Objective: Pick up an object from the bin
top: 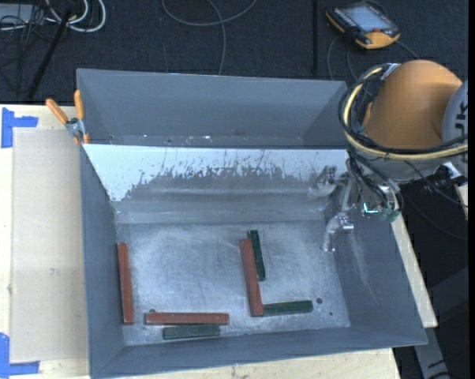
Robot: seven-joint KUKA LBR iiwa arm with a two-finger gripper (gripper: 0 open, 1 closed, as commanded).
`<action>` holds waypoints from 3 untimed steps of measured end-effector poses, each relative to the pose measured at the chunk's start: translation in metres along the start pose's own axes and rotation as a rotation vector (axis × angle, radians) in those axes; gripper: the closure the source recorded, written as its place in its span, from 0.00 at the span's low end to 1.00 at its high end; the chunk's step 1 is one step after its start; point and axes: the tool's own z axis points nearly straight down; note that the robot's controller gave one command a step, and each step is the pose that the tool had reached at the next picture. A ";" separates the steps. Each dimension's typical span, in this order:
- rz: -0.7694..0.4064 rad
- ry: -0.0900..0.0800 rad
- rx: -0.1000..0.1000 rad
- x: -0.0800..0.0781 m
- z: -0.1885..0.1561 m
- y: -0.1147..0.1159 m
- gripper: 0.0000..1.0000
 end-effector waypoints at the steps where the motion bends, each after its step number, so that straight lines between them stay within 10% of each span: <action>1: -0.002 -0.007 0.001 -0.002 -0.004 0.000 0.00; 3: -0.053 -0.010 0.002 0.027 0.103 0.008 0.00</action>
Offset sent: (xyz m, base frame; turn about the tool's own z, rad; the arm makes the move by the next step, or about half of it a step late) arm -0.0328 0.0238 -0.1330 -0.0460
